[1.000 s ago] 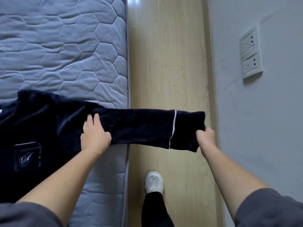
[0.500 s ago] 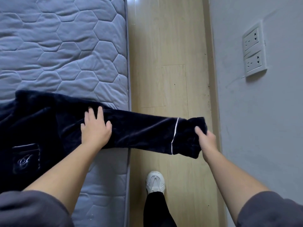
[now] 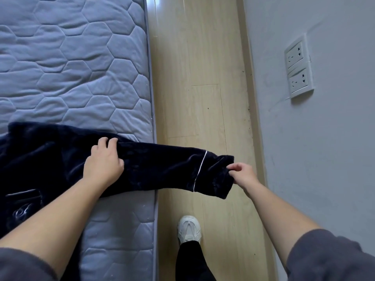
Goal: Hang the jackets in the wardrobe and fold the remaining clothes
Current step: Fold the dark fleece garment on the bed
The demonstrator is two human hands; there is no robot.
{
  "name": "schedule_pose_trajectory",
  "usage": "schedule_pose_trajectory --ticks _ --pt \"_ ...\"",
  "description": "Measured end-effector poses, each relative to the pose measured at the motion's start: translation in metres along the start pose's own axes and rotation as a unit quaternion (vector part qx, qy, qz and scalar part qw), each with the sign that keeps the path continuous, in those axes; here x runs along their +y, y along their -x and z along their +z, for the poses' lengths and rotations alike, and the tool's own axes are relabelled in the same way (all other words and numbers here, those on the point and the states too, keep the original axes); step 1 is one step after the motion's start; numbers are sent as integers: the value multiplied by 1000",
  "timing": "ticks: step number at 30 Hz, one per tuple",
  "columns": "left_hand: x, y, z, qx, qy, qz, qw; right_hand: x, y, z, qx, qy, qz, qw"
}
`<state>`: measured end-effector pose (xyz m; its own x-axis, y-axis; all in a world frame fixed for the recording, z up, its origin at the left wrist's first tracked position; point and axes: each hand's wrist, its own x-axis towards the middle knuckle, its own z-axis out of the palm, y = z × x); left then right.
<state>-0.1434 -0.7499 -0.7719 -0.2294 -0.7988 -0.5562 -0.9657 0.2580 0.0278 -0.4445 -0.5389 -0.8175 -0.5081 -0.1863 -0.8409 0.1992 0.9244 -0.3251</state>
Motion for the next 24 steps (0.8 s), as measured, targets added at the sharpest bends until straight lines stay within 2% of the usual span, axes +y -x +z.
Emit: schedule_pose_trajectory --ticks 5,10,12,15,17,20,22,24 --pt "-4 -1 7 -3 -7 4 1000 -1 -10 22 -62 -10 80 995" --pt "-7 -4 20 13 -31 7 999 -10 -14 48 -170 -100 150 969" --pt "-5 -4 26 23 -40 2 999 -8 -18 58 -192 -67 162 966" --pt "-2 -4 32 36 -48 -7 998 0 -28 70 -115 -69 153 979" --pt "0 -4 30 38 -48 -12 998 4 -29 64 -17 -112 121 986" --pt "-3 -4 21 41 -27 -5 999 1 -29 30 126 -162 78 976" --pt "-7 -4 12 51 0 7 999 -4 -28 1 156 -172 45 972" --pt "-12 -5 3 65 12 21 998 -9 -26 -21 130 -207 20 970"
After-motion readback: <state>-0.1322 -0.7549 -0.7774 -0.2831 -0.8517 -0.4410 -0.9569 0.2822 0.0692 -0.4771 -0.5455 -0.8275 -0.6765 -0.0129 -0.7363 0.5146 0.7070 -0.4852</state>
